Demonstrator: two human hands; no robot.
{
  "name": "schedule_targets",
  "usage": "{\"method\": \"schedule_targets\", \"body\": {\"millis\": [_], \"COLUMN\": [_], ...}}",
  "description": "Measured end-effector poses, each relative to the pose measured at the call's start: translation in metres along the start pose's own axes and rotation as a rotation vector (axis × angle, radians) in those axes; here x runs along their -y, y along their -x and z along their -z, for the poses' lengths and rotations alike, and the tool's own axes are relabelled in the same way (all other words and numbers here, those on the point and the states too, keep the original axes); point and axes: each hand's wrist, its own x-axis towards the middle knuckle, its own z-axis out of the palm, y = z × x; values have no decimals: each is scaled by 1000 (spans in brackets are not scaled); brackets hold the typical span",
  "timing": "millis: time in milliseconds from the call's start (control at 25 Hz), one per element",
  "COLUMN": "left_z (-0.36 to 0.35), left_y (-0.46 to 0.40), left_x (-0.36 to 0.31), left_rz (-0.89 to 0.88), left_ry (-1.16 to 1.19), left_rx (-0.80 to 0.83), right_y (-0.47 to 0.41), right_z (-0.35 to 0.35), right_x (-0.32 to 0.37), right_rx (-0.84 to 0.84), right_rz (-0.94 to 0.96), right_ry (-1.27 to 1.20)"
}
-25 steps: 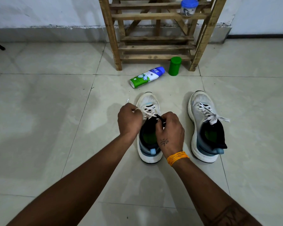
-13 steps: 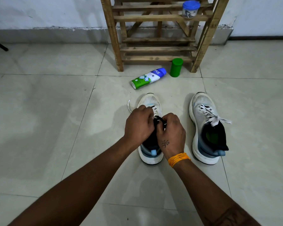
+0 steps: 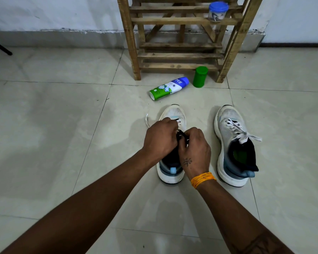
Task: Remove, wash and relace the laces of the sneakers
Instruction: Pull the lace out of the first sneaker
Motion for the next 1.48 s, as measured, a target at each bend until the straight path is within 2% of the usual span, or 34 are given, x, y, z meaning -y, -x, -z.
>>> {"method": "schedule_targets", "body": {"millis": [40,160,200,240,280,400,480,520,560,640,680,720,760,800,880,960,1240,1320,1400,1480], "left_z": [-2,-10,-11,-11,-7,-4,-4,-4,-6,-6,-5,-6,-8,-10,-7,-7,-11,-10,-7,-5], "left_y": [2,9,10,10,11,9,4,4,2,1,2,3,5,8,11,10,12,12,11,9], "left_x": [-1,-1,1,3,2,1,2,1,1,-1,-4,-4,-2,2,5,6,-9,-8,-6,-7], "left_rz": [89,535,633,640,565,235,160,190,307,720,879,924,872,732,422,297,342,352,366,390], "left_ry": [134,695,822,837,756,382,278,296,430,922,1089,1165,1075,904,533,438,390,423,470,506], "left_rx": [-60,-225,-247,-244,-213,-58,-23,-43,-106,-238,-279,-317,-317,-290,-125,-25,-105,-76,-38,-26], "right_y": [0,-1,-1,-1,-1,-2,-1,-1,-1,-1,-1,-1,-1,-1,1,2,5,1,-8,-18], "right_z": [0,0,0,0,0,0,1,2,2,1,1,-1,-2,-3,-2,-1,-3,4,5,5], "right_x": [1,3,2,2,1,0,0,0,1,4,6,8,8,7,3,0,5,10,8,3], "right_rx": [3,3,3,5,8,13,15,15,13,11,14,20,22,22,15,-1,-27,-19,8,42], "right_rz": [-2,-9,-4,-1,0,5,4,0,-4,2,7,12,11,6,1,2,-123,-282,-531,-669], "right_ry": [7,43,56,64,66,57,52,52,52,56,62,67,68,64,42,29,-142,-285,-492,-610]}}
